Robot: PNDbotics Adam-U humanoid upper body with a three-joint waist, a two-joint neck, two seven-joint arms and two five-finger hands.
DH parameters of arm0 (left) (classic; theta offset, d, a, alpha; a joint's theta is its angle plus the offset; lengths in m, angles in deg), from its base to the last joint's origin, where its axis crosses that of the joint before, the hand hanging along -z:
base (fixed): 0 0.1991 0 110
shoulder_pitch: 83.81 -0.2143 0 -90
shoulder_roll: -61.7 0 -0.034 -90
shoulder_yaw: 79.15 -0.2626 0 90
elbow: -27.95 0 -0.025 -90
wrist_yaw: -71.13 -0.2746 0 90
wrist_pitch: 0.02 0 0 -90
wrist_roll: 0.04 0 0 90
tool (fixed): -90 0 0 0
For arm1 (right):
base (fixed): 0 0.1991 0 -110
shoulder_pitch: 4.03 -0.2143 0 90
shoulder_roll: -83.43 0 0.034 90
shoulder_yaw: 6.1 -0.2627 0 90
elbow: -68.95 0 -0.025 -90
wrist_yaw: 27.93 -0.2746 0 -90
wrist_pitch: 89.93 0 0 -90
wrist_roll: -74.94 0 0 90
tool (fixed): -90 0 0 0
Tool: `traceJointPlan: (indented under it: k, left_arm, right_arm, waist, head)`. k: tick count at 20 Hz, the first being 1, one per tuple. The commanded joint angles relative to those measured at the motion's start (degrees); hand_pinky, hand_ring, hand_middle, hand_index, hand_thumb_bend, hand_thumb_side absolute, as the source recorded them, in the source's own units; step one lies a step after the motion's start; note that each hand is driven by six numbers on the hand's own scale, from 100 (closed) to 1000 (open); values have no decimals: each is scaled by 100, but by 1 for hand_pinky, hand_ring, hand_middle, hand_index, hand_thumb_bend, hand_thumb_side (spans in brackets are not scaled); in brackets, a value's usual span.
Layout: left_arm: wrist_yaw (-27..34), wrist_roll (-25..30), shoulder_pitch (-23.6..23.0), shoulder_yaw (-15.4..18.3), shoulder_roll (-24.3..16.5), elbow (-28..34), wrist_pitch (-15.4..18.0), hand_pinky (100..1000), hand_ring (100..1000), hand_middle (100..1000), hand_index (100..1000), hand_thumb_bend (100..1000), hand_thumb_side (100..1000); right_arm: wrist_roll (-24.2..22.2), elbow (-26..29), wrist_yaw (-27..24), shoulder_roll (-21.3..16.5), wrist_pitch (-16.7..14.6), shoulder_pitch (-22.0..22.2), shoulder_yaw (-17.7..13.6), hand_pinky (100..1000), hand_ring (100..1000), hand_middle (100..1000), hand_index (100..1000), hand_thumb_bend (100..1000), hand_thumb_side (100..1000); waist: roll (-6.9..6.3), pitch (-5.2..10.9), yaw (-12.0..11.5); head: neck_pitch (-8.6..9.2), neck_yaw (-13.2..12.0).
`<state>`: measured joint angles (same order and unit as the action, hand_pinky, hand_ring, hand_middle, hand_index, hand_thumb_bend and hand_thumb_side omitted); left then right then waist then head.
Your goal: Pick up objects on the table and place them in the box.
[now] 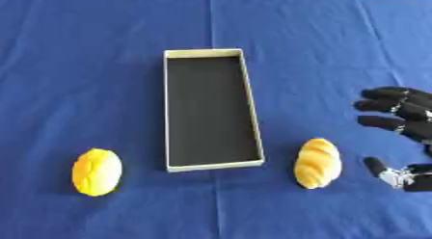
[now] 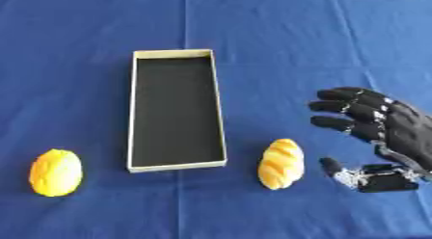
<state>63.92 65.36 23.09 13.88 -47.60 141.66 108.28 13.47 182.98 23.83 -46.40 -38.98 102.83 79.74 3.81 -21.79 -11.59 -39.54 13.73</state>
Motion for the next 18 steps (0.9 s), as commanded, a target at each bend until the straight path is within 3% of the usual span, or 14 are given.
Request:
traceJointPlan:
  k: [1, 10, 18]
  left_arm:
    - [26, 7, 85, 29, -169, 88, 24, 921, 768, 758, 869, 100, 565]
    - [51, 37, 103, 23, -165, 88, 20, 921, 768, 759, 869, 100, 568]
    - [50, 35, 124, 22, -190, 88, 11, 922, 768, 759, 868, 100, 565]
  right_arm:
    - [-377, 56, 140, -215, -122, -51, -4, 876, 942, 869, 918, 300, 101]
    - [-1174, 56, 110, -171, -28, -67, 184, 875, 945, 872, 932, 327, 100]
    - [-1465, 56, 256, -228, -45, -11, 340, 876, 951, 872, 941, 339, 100]
  waist:
    - [-8, 73, -25]
    - [28, 38, -91]
    - [70, 51, -101]
  head:
    - [128, 63]
    - [175, 95]
    - [255, 107]
